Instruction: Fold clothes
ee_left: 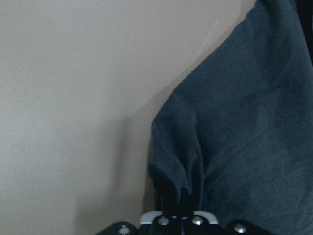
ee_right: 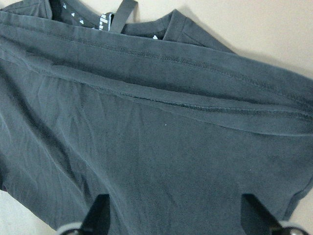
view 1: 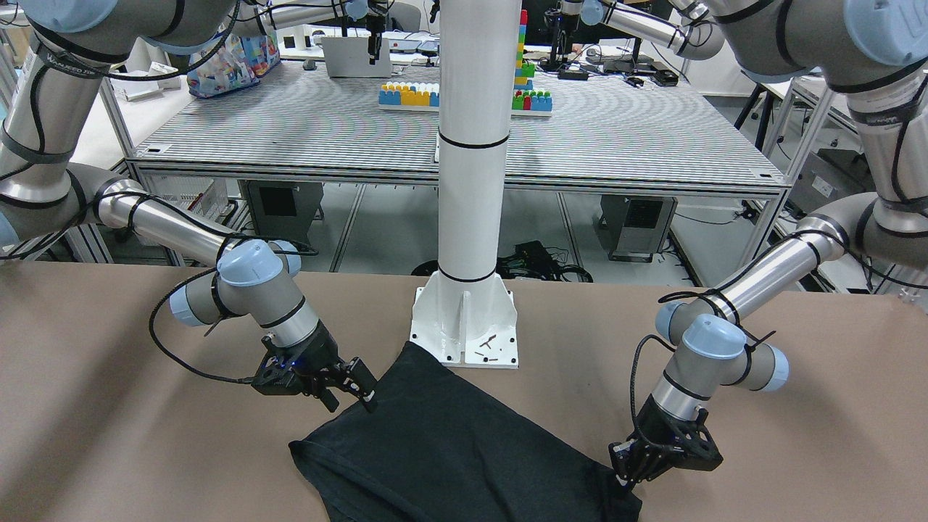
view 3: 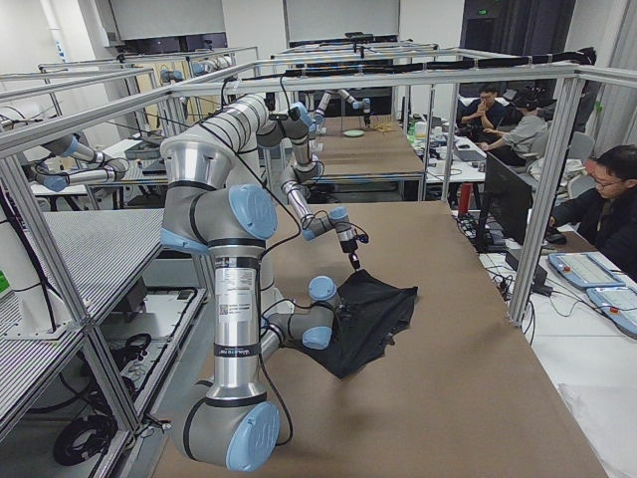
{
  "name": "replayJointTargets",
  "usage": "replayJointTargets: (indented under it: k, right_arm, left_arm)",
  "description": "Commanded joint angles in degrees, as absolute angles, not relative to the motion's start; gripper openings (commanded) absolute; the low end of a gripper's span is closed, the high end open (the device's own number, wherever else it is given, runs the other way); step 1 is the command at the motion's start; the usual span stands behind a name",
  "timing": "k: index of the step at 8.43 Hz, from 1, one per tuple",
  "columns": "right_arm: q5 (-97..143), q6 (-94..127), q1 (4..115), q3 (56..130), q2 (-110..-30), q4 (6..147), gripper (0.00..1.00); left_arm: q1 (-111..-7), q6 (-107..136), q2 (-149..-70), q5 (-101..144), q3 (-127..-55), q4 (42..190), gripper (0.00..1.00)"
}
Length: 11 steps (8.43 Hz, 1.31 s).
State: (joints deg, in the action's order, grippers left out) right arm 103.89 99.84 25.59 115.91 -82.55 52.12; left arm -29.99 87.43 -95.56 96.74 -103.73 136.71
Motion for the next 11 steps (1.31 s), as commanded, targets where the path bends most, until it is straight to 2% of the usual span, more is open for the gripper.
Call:
replayJointTargets:
  k: [1, 7, 11]
  right_arm:
    - [103.89, 99.84, 25.58, 116.02, -82.62, 52.03, 0.94]
    - [102.31, 99.84, 25.66, 116.45, -83.85, 51.94, 0.94]
    - [102.04, 96.61, 25.58, 116.46, -83.59, 51.68, 0.95]
  left_arm:
    - [-32.77, 80.95, -100.87, 96.15, -98.47, 136.41, 0.00]
    - [-40.94, 74.45, -120.20, 96.33, -81.86, 136.32, 0.00]
    - [-42.54, 74.53, -140.48, 92.82, -57.54, 136.76, 0.00]
